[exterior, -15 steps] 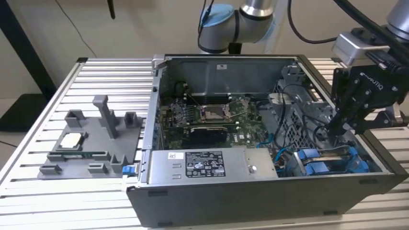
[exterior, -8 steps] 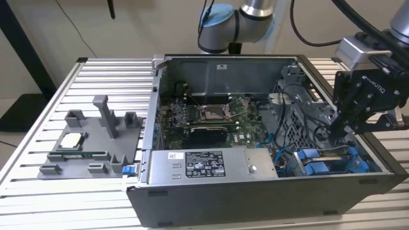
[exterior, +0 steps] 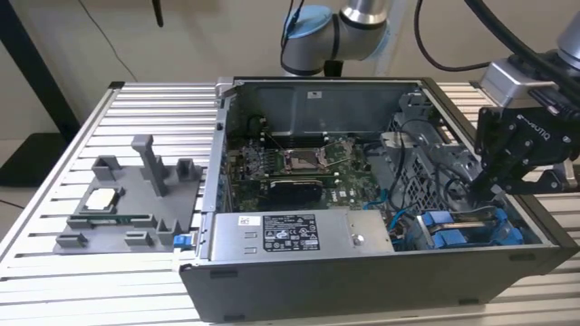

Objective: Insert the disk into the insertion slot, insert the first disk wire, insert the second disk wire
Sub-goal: 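Insert the first disk wire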

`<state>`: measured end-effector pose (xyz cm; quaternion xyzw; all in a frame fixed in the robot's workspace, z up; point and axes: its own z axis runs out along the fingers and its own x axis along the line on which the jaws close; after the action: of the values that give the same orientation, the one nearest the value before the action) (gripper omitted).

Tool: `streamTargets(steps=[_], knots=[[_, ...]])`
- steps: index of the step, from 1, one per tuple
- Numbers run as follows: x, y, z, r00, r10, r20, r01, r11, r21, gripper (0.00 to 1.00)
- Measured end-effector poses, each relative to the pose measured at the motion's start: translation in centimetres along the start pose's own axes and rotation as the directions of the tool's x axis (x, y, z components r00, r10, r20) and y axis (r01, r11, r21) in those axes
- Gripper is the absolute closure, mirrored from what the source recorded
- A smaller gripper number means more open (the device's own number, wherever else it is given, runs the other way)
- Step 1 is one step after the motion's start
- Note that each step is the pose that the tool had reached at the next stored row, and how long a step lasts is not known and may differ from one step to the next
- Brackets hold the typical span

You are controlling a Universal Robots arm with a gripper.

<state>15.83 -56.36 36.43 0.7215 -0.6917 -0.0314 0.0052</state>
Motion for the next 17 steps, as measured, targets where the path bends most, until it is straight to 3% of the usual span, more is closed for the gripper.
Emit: streamTargets(steps=[17], knots=[[0.29,-1.01,1.3,1.0,0.004,0.0001,-0.004,1.0,0.0002,0.81]])
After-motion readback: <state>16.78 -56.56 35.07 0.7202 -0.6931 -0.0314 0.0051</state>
